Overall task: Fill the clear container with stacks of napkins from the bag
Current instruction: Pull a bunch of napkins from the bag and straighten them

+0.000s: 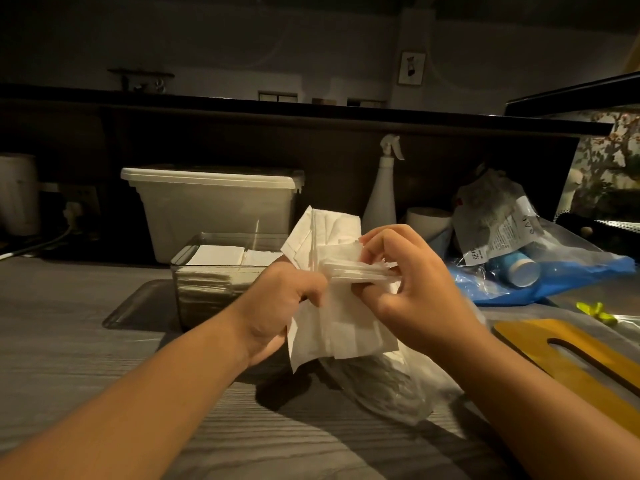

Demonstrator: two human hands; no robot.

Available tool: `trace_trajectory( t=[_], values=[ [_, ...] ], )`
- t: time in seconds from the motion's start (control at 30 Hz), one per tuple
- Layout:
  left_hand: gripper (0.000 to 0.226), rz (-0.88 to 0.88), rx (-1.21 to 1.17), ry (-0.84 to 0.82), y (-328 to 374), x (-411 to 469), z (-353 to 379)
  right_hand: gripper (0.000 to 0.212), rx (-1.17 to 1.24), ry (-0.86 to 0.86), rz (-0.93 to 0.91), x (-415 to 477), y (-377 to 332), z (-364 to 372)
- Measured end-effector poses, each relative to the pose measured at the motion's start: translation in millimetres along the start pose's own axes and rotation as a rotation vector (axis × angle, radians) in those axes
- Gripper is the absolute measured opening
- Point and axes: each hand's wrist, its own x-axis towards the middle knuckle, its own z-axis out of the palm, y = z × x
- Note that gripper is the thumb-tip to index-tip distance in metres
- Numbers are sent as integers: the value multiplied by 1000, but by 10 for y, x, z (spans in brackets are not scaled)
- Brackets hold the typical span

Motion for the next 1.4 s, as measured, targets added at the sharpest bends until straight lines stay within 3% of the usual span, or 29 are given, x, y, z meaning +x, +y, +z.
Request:
trace_trajectory(
  t=[0.07,0.23,0.47,0.67,0.9,1.2,1.4],
  values=[
    [42,10,76,-49,-21,15,12,34,-24,-11,-1,3,6,14],
    [50,52,221,94,-102,75,44,38,-13,-17,-27,0,16,21],
    [49,70,187,122,-126,94,55,54,-128,41,-138,-25,31,60],
    [47,71,173,125,-146,117,32,40,-193,87,-208,-24,65,79],
    [52,55,180,121,-160,124,31,61,-137,71,-147,-30,35,78],
    [49,26,190,141,-153,133,30,60,-131,123,-136,-45,21,88],
    [45,25,226,141,-166,121,46,53,-176,30,-94,-46,13,81]
  ],
)
